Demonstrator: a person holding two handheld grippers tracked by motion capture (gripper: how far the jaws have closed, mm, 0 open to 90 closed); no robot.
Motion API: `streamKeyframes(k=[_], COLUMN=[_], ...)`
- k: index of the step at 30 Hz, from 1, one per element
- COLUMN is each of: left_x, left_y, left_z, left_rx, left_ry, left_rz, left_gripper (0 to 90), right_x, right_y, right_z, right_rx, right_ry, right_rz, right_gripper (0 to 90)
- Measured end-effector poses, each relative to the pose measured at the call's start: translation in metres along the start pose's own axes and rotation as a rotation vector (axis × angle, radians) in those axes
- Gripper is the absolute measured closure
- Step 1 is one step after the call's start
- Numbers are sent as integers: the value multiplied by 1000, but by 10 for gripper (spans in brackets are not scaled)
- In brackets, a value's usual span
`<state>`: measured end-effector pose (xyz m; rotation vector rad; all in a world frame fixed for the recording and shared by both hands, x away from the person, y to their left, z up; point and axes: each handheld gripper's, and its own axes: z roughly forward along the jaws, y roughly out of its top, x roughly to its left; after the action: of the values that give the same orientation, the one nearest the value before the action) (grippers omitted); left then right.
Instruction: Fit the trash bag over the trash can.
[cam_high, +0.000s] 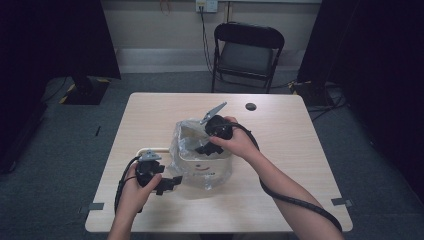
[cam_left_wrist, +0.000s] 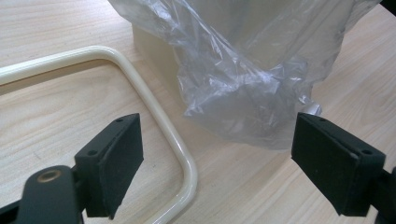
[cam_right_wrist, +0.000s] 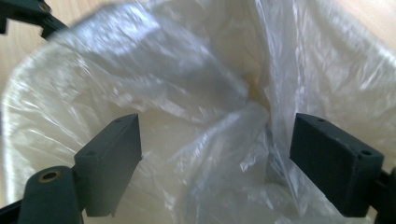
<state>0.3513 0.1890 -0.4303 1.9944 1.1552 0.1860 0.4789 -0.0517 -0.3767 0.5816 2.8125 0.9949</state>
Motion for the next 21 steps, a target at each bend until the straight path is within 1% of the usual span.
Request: streamKeyframes(k=[7, 8, 9, 10, 14, 18, 19, 20, 21], left_x=[1, 2, 2, 1, 1, 2, 2, 2, 2], left_y=[0, -1, -1, -1, 0, 0, 0, 0, 0], left_z=[-1, -1, -1, -1, -2, -3, -3, -3, -3], left_rx=[0, 2, 2, -1, -3, -6, -8, -8, -8], left_ry=[6, 4, 4, 6, 2, 3, 2, 1, 1], left_rz=[-3, -3, -3, -4, -3, -6, -8, -8, -8], left_gripper=[162, 162, 162, 162, 163, 162, 162, 162, 162], right_x=[-2, -1, -1, 0, 1, 1, 1, 1, 1], right_y=[-3, -3, -3, -2, -2, -2, -2, -1, -1], right_z=[5, 6, 6, 6, 7, 6, 5, 1, 1], right_rx=[25, 41, 41, 61, 74, 67, 60, 39, 39], right_ry=[-12, -15, -15, -17, -19, -17, -15, -15, -15], right_rz=[-14, -18, -18, -29, -40, -36, -31, -32, -32], right_gripper=[165, 165, 165, 166, 171, 169, 168, 168, 168])
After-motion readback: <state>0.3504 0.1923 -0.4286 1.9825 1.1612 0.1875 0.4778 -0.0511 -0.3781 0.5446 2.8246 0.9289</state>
